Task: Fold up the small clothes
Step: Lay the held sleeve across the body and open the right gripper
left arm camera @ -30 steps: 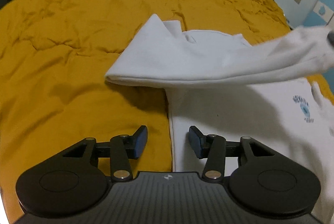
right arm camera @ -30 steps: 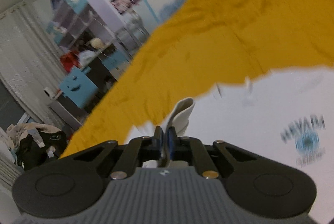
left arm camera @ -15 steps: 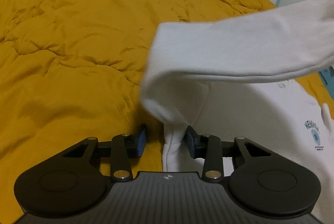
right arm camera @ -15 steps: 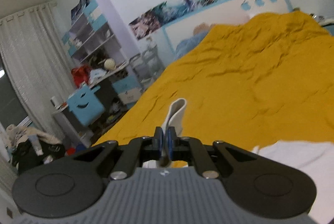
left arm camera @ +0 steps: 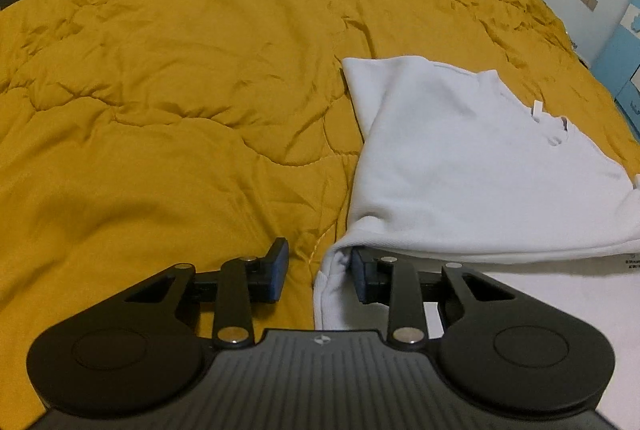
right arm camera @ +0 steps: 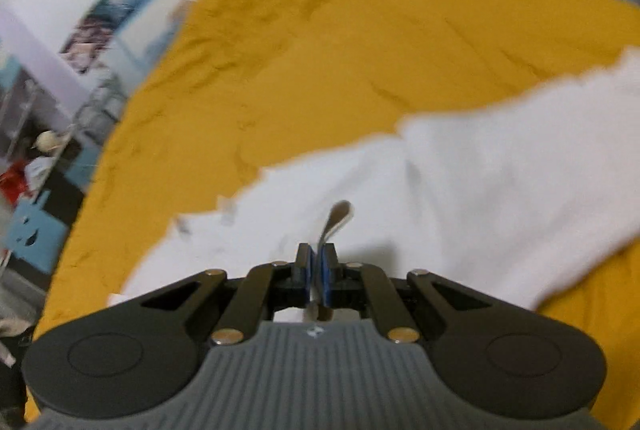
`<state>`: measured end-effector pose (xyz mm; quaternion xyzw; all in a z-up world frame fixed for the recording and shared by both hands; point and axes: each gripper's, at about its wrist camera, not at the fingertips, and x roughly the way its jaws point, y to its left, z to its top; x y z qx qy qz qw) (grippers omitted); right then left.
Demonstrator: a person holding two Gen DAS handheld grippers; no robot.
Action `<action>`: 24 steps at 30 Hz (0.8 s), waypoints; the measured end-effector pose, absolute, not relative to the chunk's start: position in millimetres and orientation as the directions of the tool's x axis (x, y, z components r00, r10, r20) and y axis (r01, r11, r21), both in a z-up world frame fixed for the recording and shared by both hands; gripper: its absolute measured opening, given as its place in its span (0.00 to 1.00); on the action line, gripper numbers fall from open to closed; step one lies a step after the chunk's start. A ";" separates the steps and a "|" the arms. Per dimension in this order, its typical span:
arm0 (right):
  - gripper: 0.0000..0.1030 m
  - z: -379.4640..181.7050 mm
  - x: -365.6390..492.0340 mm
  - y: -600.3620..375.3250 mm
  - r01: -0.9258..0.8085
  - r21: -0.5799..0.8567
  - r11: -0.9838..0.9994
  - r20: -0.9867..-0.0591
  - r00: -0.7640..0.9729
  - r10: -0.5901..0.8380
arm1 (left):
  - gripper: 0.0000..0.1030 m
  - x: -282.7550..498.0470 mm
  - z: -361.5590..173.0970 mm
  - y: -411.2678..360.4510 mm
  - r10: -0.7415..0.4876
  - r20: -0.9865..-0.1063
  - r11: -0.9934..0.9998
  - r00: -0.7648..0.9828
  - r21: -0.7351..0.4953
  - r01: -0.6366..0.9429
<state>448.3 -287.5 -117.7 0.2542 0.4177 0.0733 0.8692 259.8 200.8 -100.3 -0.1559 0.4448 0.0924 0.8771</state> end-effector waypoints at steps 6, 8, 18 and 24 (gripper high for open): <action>0.00 -119.8 442.1 -296.7 0.060 0.526 0.848 -0.654 0.666 0.358 | 0.34 260.9 -94.7 200.5 0.018 -0.822 0.937 0.569 -0.184 -0.296; 0.00 -107.7 431.9 -297.7 0.017 0.556 0.831 -0.599 0.701 0.387 | 0.34 258.2 -92.2 200.7 -0.001 -0.823 0.937 0.568 -0.199 -0.288; 0.02 -157.3 435.3 -312.9 0.124 0.463 0.878 -0.715 0.638 0.287 | 0.34 253.2 -84.8 195.4 -0.021 -0.836 0.949 0.548 -0.190 -0.253; 0.06 -143.9 423.0 -318.7 0.114 0.454 0.883 -0.699 0.661 0.274 | 0.34 249.8 -53.8 214.5 -0.129 -0.788 0.926 0.602 -0.312 -0.211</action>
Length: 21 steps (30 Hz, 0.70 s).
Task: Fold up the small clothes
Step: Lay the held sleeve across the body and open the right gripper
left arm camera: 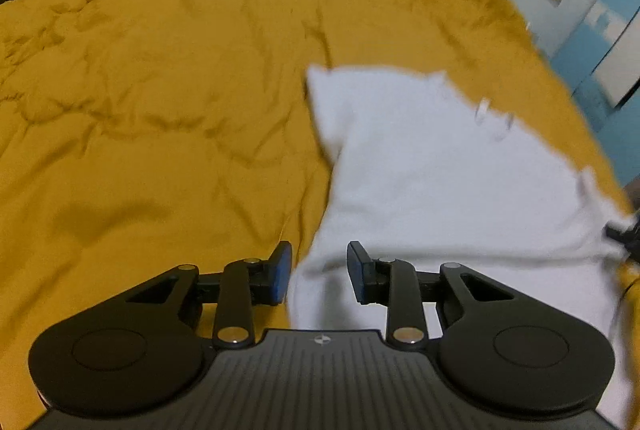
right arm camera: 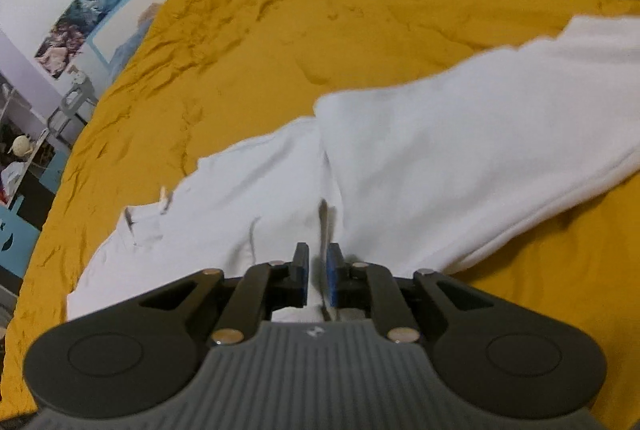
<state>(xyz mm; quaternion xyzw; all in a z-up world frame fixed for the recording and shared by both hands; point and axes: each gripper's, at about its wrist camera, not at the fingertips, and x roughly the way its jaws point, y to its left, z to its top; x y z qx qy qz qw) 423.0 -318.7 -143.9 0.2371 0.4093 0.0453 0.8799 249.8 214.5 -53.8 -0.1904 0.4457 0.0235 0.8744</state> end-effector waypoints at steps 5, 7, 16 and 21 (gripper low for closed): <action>0.21 -135.0 429.3 -312.1 0.061 0.463 0.884 -0.683 0.661 0.312 | 0.40 288.5 -40.7 243.0 -0.140 -0.723 0.877 0.677 -0.408 -0.254; 0.21 -139.2 431.8 -309.0 0.064 0.462 0.884 -0.691 0.652 0.314 | 0.40 309.5 -49.7 254.5 -0.169 -0.712 0.837 0.681 -0.469 -0.282; 0.21 -157.8 439.0 -309.1 0.074 0.471 0.879 -0.697 0.641 0.320 | 0.39 375.0 -113.2 274.3 -0.247 -0.693 0.694 0.677 -0.614 -0.376; 0.00 -162.4 437.5 -301.6 0.027 0.449 0.893 -0.689 0.647 0.327 | 0.04 379.8 -111.4 266.6 -0.243 -0.638 0.721 0.731 -0.623 -0.304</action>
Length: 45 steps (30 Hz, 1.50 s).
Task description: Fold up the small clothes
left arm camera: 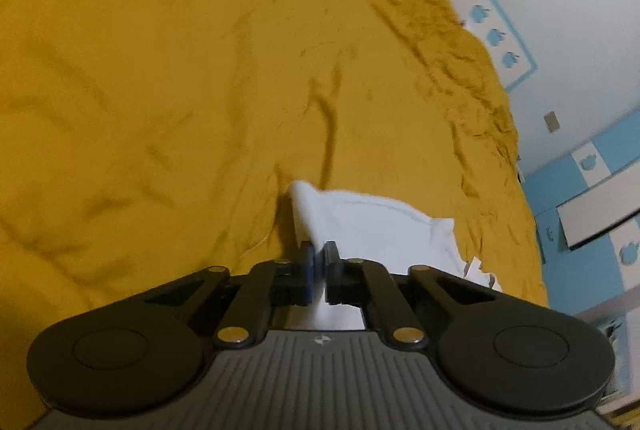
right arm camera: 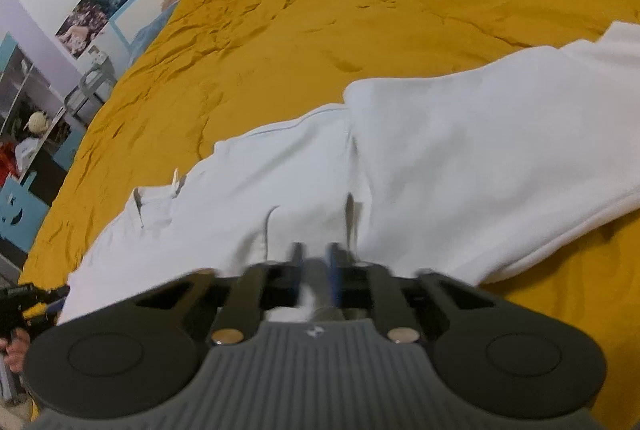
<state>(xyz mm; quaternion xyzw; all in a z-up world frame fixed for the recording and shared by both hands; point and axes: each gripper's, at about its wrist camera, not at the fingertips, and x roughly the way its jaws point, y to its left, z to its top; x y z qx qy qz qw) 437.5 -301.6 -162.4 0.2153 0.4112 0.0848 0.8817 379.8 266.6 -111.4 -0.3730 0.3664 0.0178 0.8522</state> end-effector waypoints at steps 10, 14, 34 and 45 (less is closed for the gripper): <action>0.00 -161.4 435.5 -292.6 -0.014 0.380 0.925 -0.663 0.693 0.283 | 0.04 392.6 -96.6 233.3 -0.072 -0.714 0.974 0.696 -0.200 -0.104; 0.00 -167.8 437.2 -292.9 0.018 0.369 0.929 -0.679 0.688 0.256 | 0.10 390.3 -103.3 230.4 -0.047 -0.732 0.974 0.679 -0.184 -0.131; 0.00 -173.0 395.6 -250.9 -0.191 0.033 0.981 -0.771 0.620 0.146 | 0.14 311.9 -91.1 163.3 0.012 -0.842 1.000 0.539 0.015 0.000; 0.23 -115.5 355.7 -360.2 0.000 0.249 0.969 -0.705 0.685 0.181 | 0.18 283.9 -20.9 138.3 0.024 -0.762 0.999 0.647 -0.003 -0.040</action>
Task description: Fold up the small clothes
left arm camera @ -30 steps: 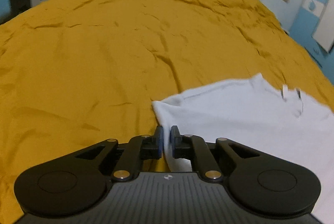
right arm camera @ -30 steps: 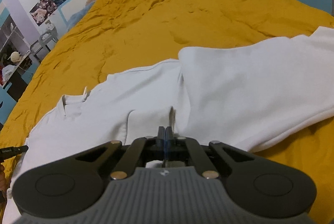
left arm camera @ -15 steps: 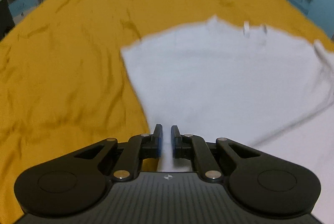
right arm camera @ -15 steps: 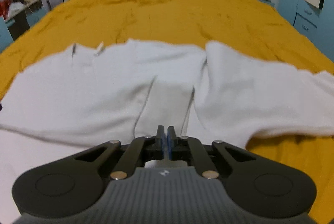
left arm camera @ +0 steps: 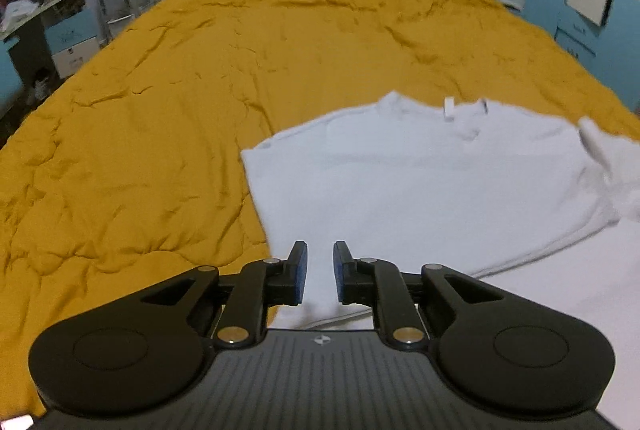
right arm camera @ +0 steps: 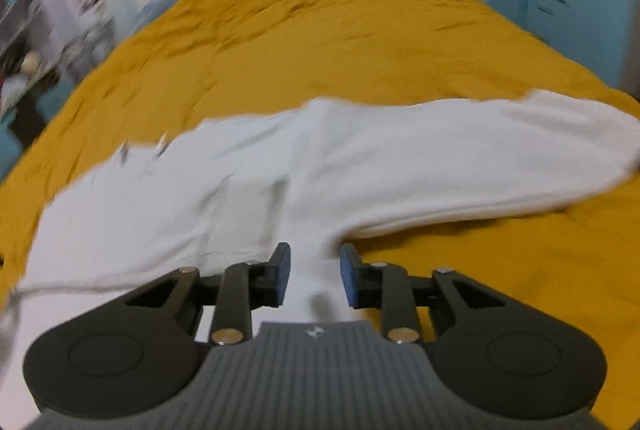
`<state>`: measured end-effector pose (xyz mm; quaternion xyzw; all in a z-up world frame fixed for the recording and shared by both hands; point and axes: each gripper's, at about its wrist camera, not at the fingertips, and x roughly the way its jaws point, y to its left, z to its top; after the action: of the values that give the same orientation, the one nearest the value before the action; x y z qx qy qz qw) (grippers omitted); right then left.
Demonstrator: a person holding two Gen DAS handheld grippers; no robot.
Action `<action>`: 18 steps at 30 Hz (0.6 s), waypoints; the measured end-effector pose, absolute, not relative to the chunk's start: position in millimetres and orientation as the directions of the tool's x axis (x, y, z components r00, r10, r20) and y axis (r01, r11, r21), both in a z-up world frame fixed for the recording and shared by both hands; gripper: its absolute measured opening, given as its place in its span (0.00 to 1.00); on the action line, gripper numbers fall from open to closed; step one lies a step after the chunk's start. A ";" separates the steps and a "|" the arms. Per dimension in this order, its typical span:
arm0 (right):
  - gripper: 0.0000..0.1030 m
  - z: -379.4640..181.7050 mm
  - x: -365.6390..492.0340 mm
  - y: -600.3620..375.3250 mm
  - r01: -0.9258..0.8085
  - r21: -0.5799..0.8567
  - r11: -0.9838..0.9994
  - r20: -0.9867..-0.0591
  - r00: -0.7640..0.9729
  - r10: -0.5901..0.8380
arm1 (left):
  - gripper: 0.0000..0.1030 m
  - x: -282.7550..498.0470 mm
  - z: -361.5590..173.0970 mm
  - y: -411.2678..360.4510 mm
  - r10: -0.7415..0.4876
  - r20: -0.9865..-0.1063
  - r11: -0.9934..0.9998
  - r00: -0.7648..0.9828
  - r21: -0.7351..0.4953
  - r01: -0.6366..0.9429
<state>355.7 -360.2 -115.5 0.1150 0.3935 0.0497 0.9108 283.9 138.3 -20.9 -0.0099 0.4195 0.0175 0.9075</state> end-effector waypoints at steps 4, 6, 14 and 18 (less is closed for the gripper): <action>0.32 -95.9 333.7 -456.1 0.208 0.352 0.912 -0.672 0.735 0.092 | 0.19 285.5 -12.4 129.5 -0.004 -0.766 0.989 0.642 -0.098 -0.110; 0.41 -92.5 322.9 -509.5 0.322 0.426 0.846 -0.653 0.756 0.041 | 0.23 285.4 -12.5 121.7 -0.006 -0.764 0.985 0.645 -0.114 -0.126; 0.45 -127.4 324.2 -662.0 0.535 0.641 0.550 -0.620 0.784 -0.040 | 0.25 302.2 -41.1 86.9 0.046 -0.817 0.982 0.575 -0.069 -0.176; 0.41 -153.7 342.2 -690.3 0.570 0.676 0.466 -0.621 0.782 -0.057 | 0.25 308.8 -55.3 80.5 0.078 -0.842 0.981 0.533 -0.030 -0.192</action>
<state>342.2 -690.3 -153.7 0.4793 0.2680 -0.1927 0.8132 308.8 80.5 -55.3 -0.0595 0.4769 0.0773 0.8735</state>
